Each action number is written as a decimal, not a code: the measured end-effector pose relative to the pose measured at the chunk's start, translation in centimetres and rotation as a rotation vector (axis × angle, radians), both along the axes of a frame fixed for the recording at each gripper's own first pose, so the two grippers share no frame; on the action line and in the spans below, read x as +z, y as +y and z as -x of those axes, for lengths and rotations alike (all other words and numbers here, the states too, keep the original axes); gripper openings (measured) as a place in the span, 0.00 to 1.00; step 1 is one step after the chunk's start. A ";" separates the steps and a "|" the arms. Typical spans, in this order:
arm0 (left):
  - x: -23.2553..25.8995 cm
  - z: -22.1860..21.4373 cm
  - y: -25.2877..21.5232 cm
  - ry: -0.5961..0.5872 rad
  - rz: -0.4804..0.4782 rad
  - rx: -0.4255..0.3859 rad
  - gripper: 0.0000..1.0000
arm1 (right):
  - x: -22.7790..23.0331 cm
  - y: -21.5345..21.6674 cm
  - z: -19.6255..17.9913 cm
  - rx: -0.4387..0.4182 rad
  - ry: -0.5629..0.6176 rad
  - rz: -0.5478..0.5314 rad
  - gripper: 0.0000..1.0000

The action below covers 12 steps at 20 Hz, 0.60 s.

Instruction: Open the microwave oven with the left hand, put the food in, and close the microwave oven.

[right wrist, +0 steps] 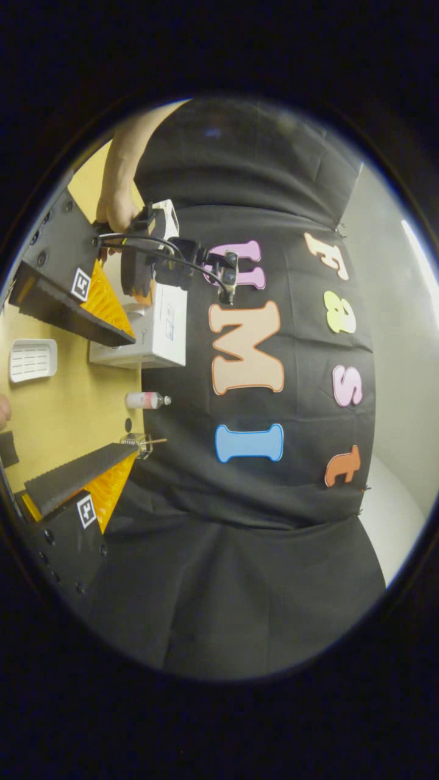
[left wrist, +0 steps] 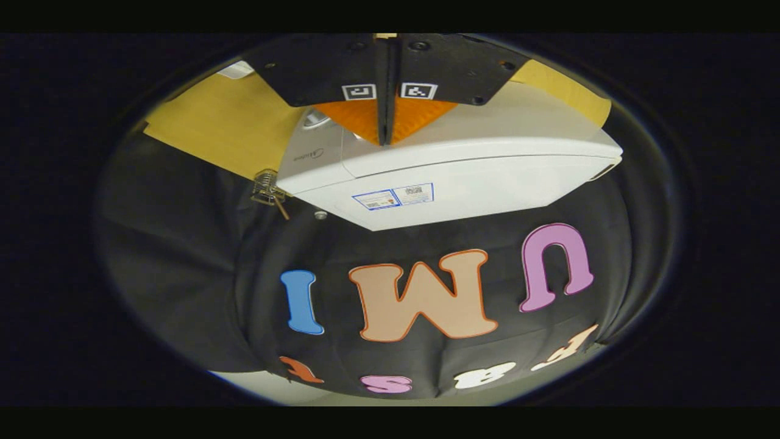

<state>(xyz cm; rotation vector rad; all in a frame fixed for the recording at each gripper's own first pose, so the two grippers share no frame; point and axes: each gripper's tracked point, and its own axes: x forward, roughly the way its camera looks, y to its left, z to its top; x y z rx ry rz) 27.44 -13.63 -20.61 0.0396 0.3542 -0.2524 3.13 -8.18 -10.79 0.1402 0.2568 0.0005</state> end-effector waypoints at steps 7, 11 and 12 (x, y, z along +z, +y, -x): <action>4.1 3.1 4.1 -0.082 0.013 0.035 0.01 | 0.3 0.4 -0.7 -0.003 -0.006 -0.016 0.98; 9.9 6.7 6.5 -0.187 0.039 0.024 0.01 | 0.3 2.4 -2.2 0.036 -0.011 -0.020 0.98; 11.0 7.9 6.8 -0.204 0.056 0.017 0.02 | 0.4 2.9 -2.6 0.046 -0.015 -0.019 0.98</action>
